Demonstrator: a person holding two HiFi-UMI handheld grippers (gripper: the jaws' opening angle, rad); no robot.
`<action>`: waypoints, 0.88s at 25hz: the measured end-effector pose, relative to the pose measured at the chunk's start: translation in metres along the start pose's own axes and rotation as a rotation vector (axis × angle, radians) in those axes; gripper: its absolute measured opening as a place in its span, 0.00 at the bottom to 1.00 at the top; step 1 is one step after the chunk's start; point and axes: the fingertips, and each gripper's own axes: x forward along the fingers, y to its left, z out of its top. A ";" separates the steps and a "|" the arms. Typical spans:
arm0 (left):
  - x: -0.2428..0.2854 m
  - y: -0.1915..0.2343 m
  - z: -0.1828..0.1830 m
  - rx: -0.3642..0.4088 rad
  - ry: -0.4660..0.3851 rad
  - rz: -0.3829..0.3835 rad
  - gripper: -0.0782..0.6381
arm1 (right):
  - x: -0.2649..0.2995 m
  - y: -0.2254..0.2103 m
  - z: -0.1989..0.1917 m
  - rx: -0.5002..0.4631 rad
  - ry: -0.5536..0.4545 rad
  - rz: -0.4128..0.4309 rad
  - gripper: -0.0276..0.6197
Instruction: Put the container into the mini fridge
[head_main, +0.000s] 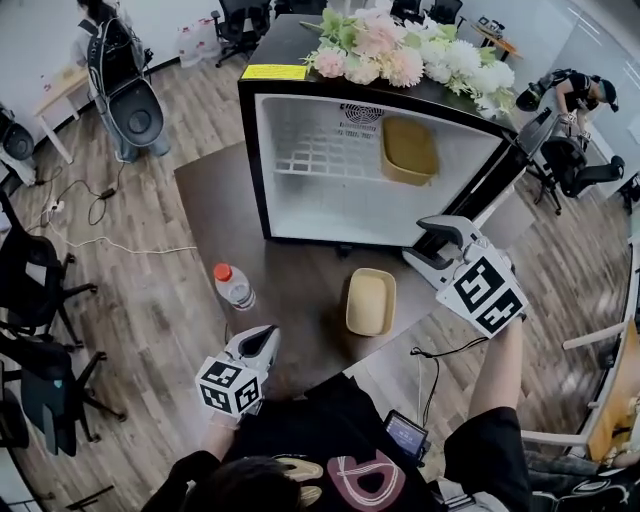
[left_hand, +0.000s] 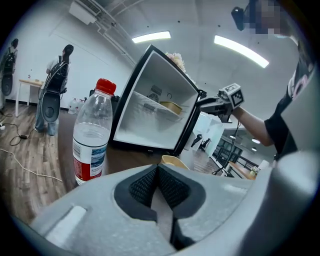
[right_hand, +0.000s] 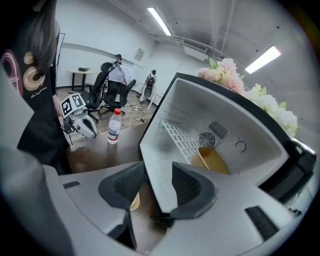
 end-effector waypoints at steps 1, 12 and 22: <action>0.000 -0.003 -0.001 -0.002 0.000 -0.014 0.12 | -0.001 0.007 -0.006 0.014 0.016 -0.001 0.32; 0.005 -0.036 -0.004 0.058 0.011 -0.130 0.12 | 0.001 0.080 -0.051 0.112 0.131 0.034 0.32; 0.004 -0.042 -0.016 0.075 0.048 -0.159 0.12 | 0.032 0.147 -0.087 0.131 0.220 0.138 0.32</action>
